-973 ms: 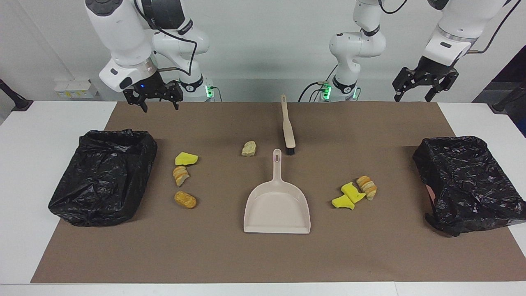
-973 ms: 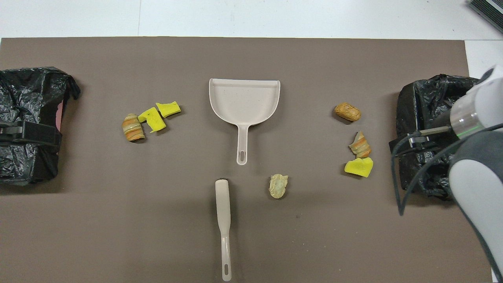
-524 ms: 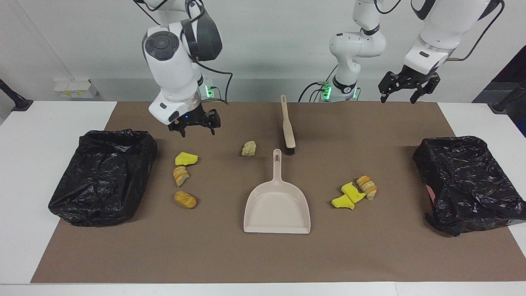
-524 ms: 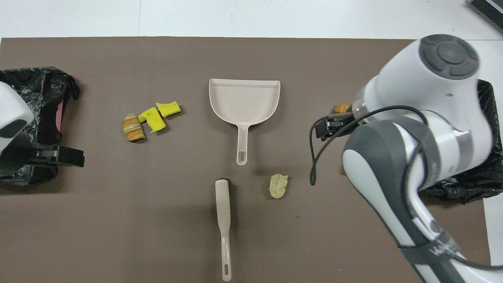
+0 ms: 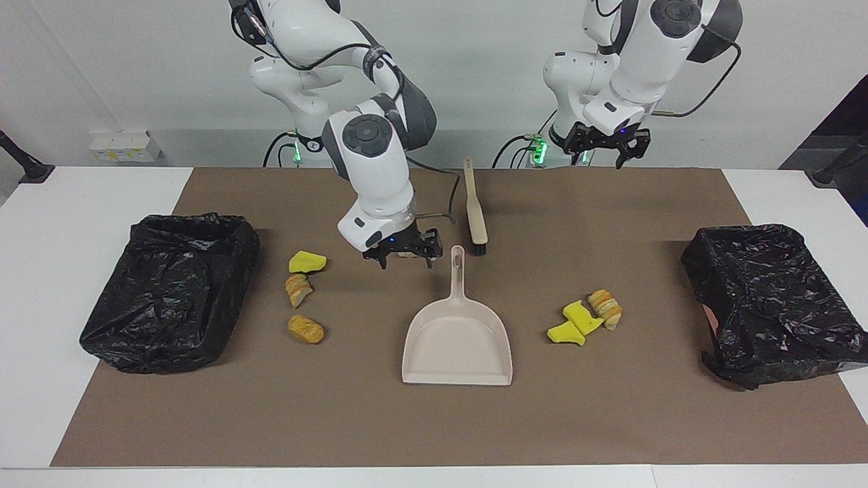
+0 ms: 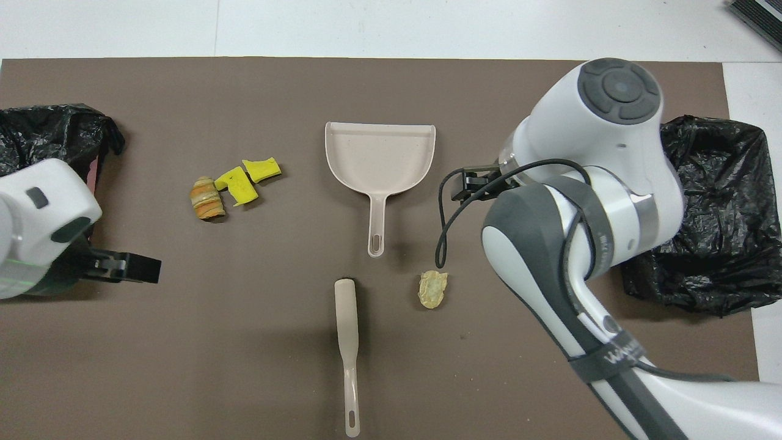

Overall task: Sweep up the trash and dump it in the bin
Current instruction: 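Grasp the dustpan handle with the right gripper while the left gripper advances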

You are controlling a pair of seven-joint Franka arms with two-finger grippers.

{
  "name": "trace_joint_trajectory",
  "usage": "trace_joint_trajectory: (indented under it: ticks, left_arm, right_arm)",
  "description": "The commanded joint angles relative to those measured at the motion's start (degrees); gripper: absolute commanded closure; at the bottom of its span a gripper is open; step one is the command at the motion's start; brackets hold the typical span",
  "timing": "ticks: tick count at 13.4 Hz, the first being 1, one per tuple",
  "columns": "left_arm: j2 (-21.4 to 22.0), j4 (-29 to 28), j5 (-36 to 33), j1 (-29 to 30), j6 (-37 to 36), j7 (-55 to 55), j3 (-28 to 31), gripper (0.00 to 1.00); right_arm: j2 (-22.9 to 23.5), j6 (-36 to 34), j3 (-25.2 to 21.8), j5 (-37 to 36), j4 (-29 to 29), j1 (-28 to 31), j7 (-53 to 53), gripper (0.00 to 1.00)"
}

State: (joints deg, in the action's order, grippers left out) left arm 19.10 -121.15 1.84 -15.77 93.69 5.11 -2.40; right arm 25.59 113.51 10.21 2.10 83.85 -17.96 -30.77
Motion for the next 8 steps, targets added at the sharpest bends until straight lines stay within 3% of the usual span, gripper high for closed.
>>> trace_joint_trajectory:
  ticks: [1, 4, 8]
  left_arm:
    - [4.45, -6.01, 3.16, -1.62, 3.07, 1.4, 0.91, 0.0]
    - [6.65, -10.4, 4.49, -3.91, 4.91, 2.18, 0.91, 0.0]
    - [6.39, -12.09, 5.01, -5.14, 8.07, 2.71, 0.91, 0.0]
  right_arm:
    - [6.82, 3.73, -0.19, 0.27, -5.01, -3.29, -5.59, 0.0]
    - [9.82, 5.22, -0.45, -1.74, -6.07, -6.72, -9.47, 0.0]
    - [9.39, 4.79, -0.28, -5.62, -3.71, -8.57, -10.19, 0.0]
